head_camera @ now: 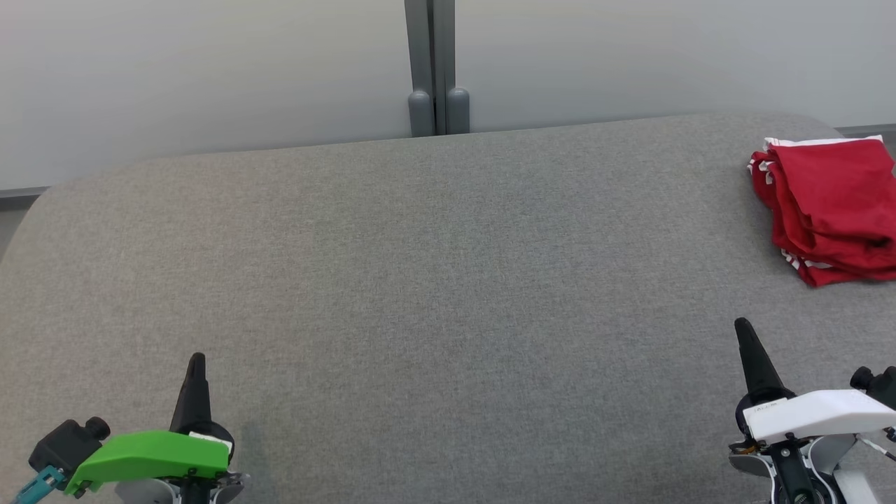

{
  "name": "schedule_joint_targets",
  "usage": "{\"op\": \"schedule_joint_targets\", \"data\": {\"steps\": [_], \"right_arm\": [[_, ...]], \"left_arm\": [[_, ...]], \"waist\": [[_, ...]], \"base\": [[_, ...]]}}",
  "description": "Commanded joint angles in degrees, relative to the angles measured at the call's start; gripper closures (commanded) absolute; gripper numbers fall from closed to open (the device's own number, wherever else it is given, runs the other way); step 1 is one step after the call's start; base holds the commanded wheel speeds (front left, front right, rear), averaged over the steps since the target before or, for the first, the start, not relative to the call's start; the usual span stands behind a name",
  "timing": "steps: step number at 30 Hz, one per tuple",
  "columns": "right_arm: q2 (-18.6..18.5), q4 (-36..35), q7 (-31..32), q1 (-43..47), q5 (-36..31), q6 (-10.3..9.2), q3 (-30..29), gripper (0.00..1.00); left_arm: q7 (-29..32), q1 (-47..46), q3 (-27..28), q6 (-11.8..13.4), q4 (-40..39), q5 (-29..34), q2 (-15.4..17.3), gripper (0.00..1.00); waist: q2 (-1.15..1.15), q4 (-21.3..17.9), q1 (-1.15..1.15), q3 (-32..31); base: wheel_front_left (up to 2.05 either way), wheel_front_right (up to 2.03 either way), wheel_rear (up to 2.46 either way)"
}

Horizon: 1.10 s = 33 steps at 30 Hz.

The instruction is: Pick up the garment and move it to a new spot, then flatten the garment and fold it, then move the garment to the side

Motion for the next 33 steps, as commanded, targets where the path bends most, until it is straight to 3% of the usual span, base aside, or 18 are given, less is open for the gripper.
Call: {"op": "schedule_joint_targets", "data": {"steps": [1, 33], "right_arm": [[-0.08, -0.28, 0.45, -1.50, 1.67, -0.02, -0.43, 1.00], [2.02, 1.07, 5.16, -3.27, 17.46, -0.03, -2.51, 1.00]], "left_arm": [[0.35, -1.70, 0.50, -0.44, -0.70, -1.54, 0.12, 1.00], [4.98, -2.81, 3.23, -1.86, -0.90, -17.98, -0.89, 1.00]], "waist": [[0.00, -0.02, 0.00, 0.01], [0.00, -0.39, 0.00, 0.15]], "base": [[0.00, 0.00, 0.00], [0.00, 0.00, 0.00]]}}
